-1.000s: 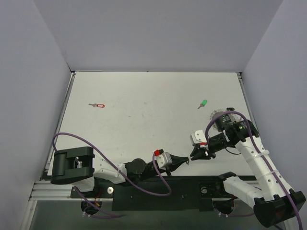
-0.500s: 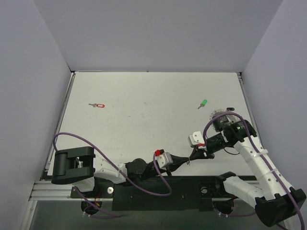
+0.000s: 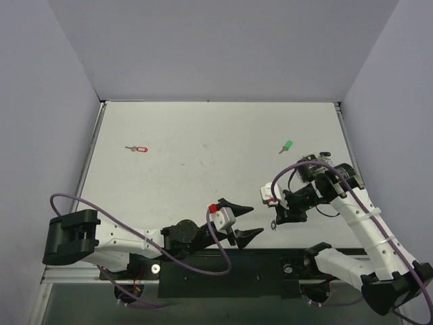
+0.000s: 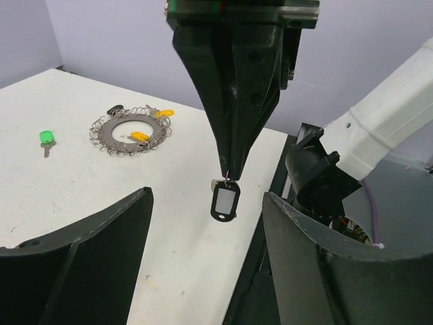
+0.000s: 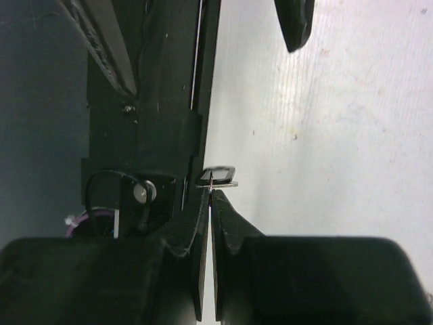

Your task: Put the keys on the keyring

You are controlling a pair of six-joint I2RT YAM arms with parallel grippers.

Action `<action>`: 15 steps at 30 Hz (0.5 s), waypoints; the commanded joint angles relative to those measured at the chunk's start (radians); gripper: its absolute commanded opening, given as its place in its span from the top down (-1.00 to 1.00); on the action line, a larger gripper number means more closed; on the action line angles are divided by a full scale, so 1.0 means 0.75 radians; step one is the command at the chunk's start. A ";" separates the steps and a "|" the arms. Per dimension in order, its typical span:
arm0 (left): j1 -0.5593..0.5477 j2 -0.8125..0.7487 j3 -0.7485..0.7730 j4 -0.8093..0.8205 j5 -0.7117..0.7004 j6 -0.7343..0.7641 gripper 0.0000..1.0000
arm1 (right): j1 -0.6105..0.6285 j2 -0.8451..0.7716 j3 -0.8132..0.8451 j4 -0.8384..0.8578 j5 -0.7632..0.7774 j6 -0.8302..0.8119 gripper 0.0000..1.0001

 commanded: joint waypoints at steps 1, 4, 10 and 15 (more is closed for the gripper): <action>-0.004 -0.071 0.108 -0.372 -0.031 -0.001 -0.52 | 0.033 0.100 0.103 -0.152 0.170 0.124 1.00; -0.004 -0.020 0.153 -0.360 -0.005 0.013 -0.42 | 0.043 0.163 0.154 -0.187 0.227 0.161 1.00; -0.004 0.149 0.270 -0.262 0.006 0.052 -0.09 | 0.072 0.212 0.162 -0.193 0.266 0.216 1.00; -0.004 0.244 0.339 -0.178 -0.019 0.093 0.06 | 0.076 0.208 0.158 -0.191 0.256 0.214 1.00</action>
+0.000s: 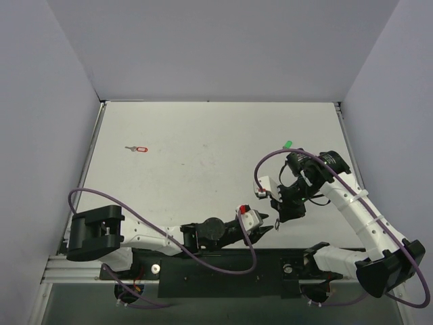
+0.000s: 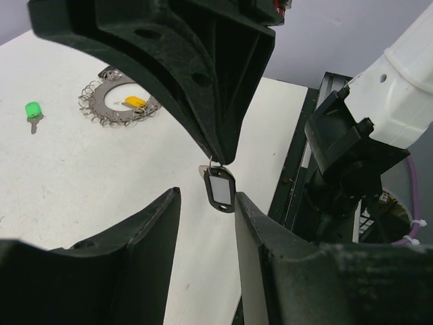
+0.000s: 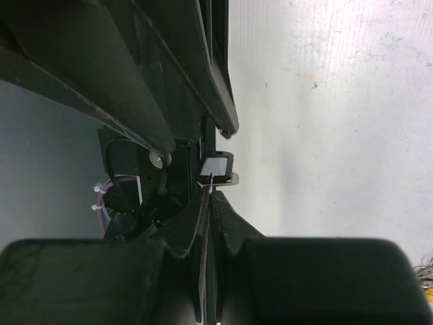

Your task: Put the keys on the keyring

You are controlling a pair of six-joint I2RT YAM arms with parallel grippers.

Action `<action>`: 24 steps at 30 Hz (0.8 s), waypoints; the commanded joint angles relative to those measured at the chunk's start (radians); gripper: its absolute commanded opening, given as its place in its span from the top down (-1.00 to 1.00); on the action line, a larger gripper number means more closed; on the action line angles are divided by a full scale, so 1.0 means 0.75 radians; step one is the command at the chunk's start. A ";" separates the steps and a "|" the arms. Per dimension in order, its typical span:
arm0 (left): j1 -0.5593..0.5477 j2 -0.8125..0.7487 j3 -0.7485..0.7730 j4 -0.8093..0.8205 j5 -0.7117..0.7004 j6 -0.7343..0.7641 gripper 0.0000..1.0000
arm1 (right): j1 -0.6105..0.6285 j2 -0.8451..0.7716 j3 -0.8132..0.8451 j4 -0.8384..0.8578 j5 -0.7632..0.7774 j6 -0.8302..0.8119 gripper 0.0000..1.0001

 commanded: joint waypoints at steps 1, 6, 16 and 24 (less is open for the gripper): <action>-0.004 0.058 0.106 0.109 -0.007 0.049 0.08 | 0.012 -0.001 0.028 -0.095 0.011 0.026 1.00; -0.004 0.090 0.128 0.113 -0.003 0.096 0.19 | 0.012 -0.005 0.018 -0.089 -0.003 0.020 1.00; -0.002 0.137 0.159 0.113 0.018 0.112 0.31 | 0.012 -0.005 0.020 -0.087 -0.024 0.014 1.00; 0.002 0.152 0.175 0.104 0.024 0.125 0.41 | 0.012 -0.011 0.014 -0.087 -0.032 0.010 1.00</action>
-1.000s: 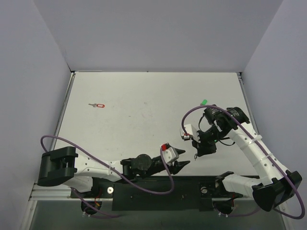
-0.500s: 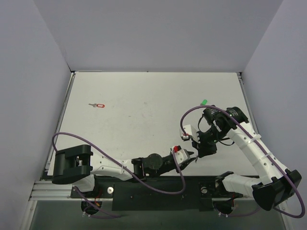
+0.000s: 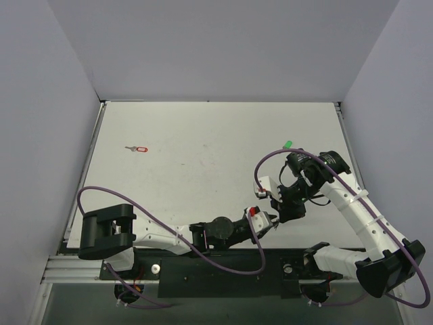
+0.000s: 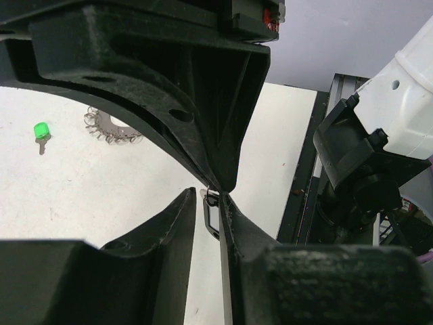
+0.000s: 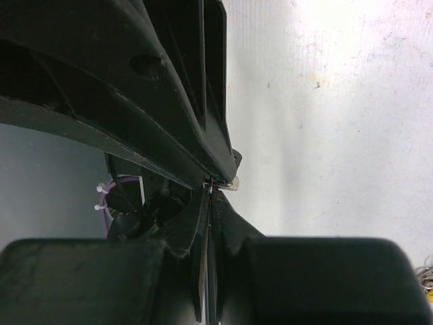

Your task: Put the keys on the keyring

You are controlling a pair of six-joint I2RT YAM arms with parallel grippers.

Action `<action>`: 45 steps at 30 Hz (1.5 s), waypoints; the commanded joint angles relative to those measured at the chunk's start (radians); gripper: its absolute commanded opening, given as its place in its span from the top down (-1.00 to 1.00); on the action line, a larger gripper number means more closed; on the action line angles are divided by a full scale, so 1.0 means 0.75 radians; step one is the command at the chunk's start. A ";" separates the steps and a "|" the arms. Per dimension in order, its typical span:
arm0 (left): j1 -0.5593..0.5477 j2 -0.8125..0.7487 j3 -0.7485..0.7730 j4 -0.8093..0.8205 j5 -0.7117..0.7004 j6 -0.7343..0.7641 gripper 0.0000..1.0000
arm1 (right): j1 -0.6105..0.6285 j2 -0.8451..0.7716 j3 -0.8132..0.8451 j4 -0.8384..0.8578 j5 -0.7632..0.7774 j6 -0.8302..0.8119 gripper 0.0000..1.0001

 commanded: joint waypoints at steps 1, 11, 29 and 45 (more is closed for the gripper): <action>0.003 0.006 0.060 0.060 0.029 0.021 0.47 | 0.010 -0.011 0.016 -0.080 -0.029 0.002 1.00; 0.009 0.017 0.077 0.035 0.077 0.013 0.67 | 0.008 -0.019 0.012 -0.080 -0.038 -0.002 1.00; 0.022 0.027 0.097 -0.016 0.126 -0.023 1.00 | 0.008 -0.019 0.010 -0.078 -0.052 -0.005 1.00; 0.024 -0.080 -0.179 0.444 -0.022 -0.199 1.00 | -0.141 -0.134 -0.035 0.012 -0.193 -0.021 0.25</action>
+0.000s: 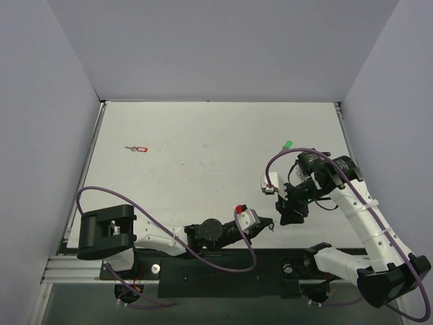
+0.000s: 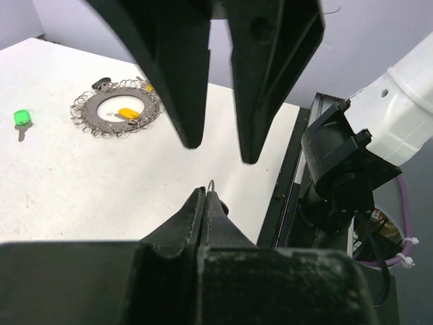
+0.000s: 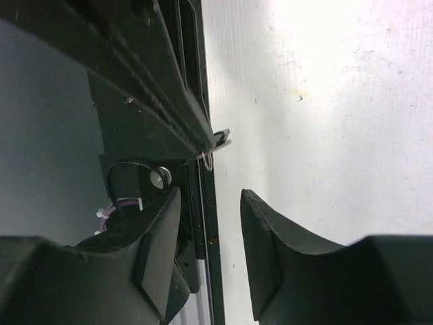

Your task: Put the keys on the keyring

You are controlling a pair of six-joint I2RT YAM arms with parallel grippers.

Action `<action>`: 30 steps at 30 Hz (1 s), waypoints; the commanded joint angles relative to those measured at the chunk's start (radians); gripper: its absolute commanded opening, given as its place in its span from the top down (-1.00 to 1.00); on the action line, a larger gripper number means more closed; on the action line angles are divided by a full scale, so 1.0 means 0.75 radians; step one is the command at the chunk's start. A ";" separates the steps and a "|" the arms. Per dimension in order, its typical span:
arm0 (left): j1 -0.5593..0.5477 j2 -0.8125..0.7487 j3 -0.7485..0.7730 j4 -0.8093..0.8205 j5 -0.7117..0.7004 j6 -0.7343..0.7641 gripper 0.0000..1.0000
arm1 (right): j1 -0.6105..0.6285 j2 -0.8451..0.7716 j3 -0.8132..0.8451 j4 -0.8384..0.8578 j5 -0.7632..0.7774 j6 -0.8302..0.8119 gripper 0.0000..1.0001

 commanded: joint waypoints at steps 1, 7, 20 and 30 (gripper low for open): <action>0.001 -0.079 -0.102 0.350 -0.078 -0.069 1.00 | -0.057 -0.055 -0.035 -0.024 -0.143 -0.079 0.25; 0.003 -0.075 -0.192 0.629 -0.135 -0.075 1.00 | -0.128 -0.180 -0.166 0.046 -0.306 -0.396 0.10; 0.003 -0.067 -0.206 0.746 -0.113 -0.061 1.00 | -0.132 -0.092 -0.189 0.130 -0.560 -0.464 0.25; 0.003 -0.071 -0.200 0.746 -0.107 -0.054 1.00 | -0.128 -0.078 -0.209 0.126 -0.562 -0.466 0.60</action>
